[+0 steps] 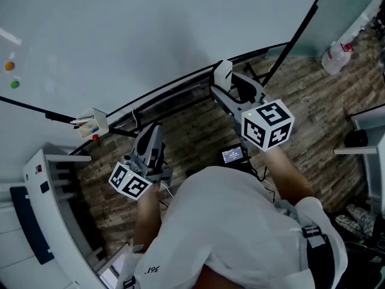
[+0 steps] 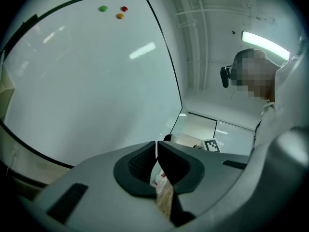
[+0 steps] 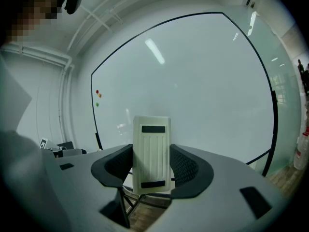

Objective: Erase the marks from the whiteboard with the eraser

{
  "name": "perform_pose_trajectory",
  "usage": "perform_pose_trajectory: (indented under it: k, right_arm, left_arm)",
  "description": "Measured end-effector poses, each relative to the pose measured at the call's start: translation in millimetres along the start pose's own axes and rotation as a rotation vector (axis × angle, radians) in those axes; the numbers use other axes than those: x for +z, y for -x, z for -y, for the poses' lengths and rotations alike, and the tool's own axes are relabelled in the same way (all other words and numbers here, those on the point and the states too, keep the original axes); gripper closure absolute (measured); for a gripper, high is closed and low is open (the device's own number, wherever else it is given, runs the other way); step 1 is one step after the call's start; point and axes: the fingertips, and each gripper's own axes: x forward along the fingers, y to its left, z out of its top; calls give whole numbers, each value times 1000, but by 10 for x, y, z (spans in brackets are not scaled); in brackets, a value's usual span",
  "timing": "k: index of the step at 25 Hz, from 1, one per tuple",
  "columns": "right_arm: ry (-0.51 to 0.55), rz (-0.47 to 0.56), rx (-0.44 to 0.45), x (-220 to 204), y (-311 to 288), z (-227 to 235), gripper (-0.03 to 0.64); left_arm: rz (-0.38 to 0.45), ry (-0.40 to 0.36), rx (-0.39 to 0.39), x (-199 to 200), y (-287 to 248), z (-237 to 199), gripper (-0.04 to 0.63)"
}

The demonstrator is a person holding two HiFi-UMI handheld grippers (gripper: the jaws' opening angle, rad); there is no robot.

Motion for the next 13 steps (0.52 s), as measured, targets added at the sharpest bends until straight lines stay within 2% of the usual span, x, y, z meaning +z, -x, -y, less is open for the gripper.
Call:
perform_pose_trajectory:
  k: [8,13]
  right_arm:
    - [1,-3,2,37,1,68,360]
    - [28,20,-3,145,-50,148,362]
  left_arm:
    - [-8,2,-5,2,-100,22,588]
    - [-1,-17,-36,52,-273,-2,588]
